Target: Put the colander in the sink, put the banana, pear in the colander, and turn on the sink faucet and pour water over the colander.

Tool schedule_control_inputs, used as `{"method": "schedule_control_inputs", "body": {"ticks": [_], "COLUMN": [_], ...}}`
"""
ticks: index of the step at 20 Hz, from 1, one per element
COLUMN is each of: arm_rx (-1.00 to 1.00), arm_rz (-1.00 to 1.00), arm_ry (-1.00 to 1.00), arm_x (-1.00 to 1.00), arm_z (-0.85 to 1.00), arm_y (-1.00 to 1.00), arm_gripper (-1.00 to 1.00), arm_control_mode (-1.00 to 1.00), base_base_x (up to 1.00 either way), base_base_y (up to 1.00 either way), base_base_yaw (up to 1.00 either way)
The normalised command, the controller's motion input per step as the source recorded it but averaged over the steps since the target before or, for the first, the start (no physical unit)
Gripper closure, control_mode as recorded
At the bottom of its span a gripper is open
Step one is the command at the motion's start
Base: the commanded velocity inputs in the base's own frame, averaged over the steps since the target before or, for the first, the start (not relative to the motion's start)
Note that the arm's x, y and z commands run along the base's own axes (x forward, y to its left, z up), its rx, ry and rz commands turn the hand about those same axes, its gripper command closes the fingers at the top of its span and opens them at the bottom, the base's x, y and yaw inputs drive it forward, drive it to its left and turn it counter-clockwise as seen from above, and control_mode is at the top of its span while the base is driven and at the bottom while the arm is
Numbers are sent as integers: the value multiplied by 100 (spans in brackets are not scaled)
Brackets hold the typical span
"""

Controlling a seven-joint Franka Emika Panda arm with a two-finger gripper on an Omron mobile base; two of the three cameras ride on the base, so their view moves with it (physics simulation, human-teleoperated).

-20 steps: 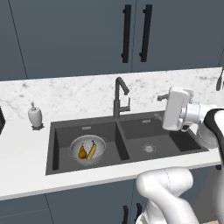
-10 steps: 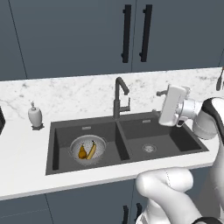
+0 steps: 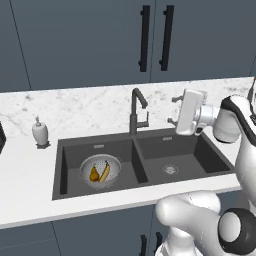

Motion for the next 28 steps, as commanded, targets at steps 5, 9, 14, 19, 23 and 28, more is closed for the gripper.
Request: {"method": "schedule_control_inputs", "body": {"ticks": [5,9,14,19,23,28], "arm_rx": [0,0,2,19,29,12], "arm_rz": [6,9,17,22,23,15], "arm_ry": [0,0,0,0,0,0], "arm_x": [56,52,29,29,25,21], "arm_z": [-6,-25,-18,0,-8,0], "arm_y": [0,0,-1,0,0,0], "arm_gripper": [-100,-100,-100,-100,-100,-100], "arm_control_mode": [-100,-100,-100,-100,-100,-100], "base_base_x": [0,0,0,0,0,0], "base_base_y": [0,0,0,0,0,0], "base_base_yaw": [0,0,0,0,0,0]}}
